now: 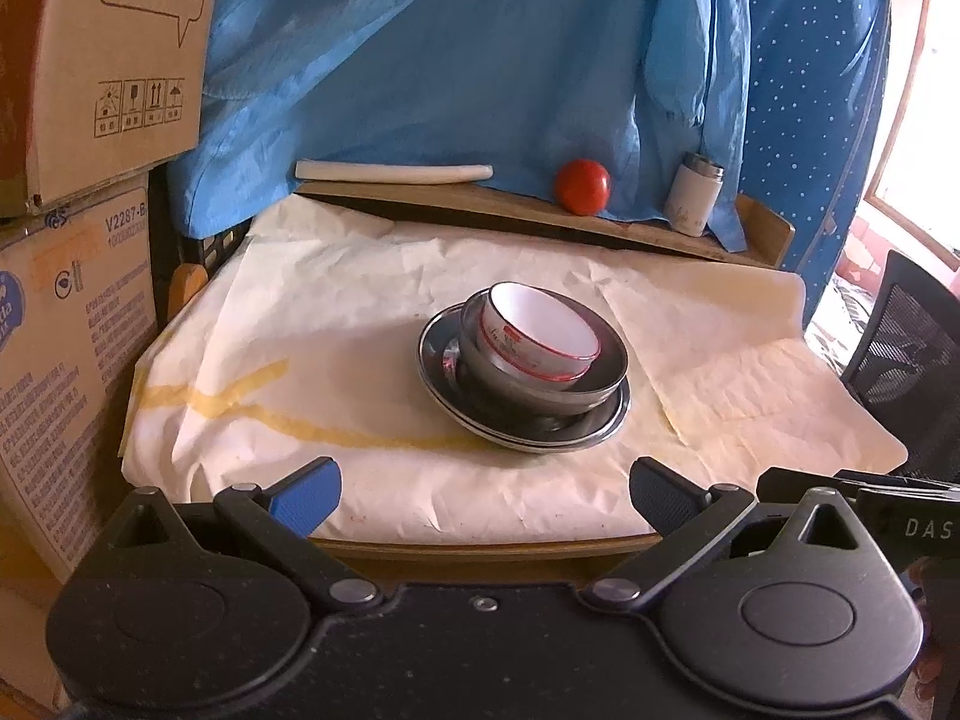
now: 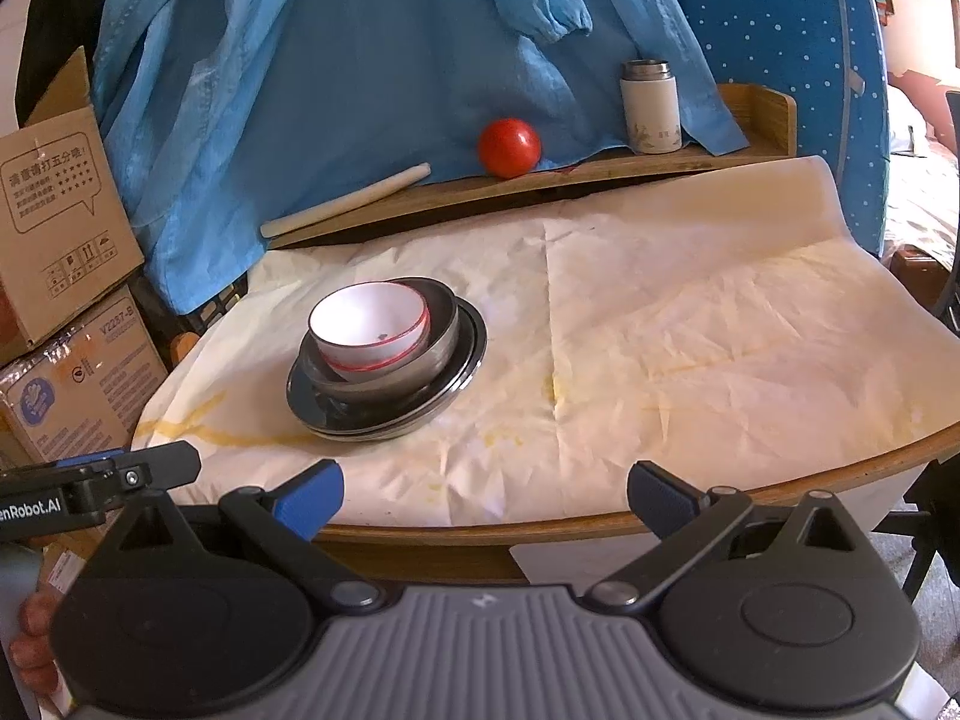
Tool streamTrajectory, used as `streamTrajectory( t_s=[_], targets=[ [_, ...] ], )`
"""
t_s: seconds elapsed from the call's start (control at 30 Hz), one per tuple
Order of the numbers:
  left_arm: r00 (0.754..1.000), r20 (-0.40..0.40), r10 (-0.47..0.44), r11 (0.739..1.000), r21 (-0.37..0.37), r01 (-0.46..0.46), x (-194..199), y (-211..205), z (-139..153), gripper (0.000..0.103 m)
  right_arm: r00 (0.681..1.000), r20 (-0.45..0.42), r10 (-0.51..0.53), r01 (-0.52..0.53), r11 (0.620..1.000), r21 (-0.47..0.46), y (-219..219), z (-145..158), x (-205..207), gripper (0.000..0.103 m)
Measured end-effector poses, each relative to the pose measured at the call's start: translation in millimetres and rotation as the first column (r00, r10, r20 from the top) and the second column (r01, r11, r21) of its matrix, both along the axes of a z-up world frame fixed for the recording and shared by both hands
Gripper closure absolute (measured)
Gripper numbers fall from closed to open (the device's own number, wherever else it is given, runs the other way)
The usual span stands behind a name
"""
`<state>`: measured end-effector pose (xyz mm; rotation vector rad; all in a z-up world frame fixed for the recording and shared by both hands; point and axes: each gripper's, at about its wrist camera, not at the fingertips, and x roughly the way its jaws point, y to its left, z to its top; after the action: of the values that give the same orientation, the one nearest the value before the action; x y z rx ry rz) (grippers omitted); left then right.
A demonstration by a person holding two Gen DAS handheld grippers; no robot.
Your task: Organize plates and bowls
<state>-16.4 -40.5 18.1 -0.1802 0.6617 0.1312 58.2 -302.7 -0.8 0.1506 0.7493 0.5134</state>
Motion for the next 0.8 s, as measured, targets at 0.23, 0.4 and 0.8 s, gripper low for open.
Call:
streamTrajectory(
  t_s=[0.23, 0.4, 0.8],
  targets=[
    [1.0, -0.005, 0.017, 1.0, -0.001, -0.017, -0.3, 2.6, -0.5, 0.001, 1.0, -0.001, 0.002, -0.002, 1.0, 0.001, 0.6, 0.3, 0.7, 0.0],
    [1.0, -0.006, 0.017, 1.0, 0.0, -0.017, 0.1, 2.6, -0.5, 0.001, 1.0, -0.003, 0.003, -0.003, 1.0, 0.0, 1.1, 0.0, 0.6, 0.0],
    [1.0, -0.009, 0.011, 1.0, -0.004, -0.011, 1.2, 2.6, -1.6, 0.001, 1.0, -0.015, 0.007, -0.007, 1.0, -0.002, 3.4, -1.7, 0.6, 0.0]
  ],
)
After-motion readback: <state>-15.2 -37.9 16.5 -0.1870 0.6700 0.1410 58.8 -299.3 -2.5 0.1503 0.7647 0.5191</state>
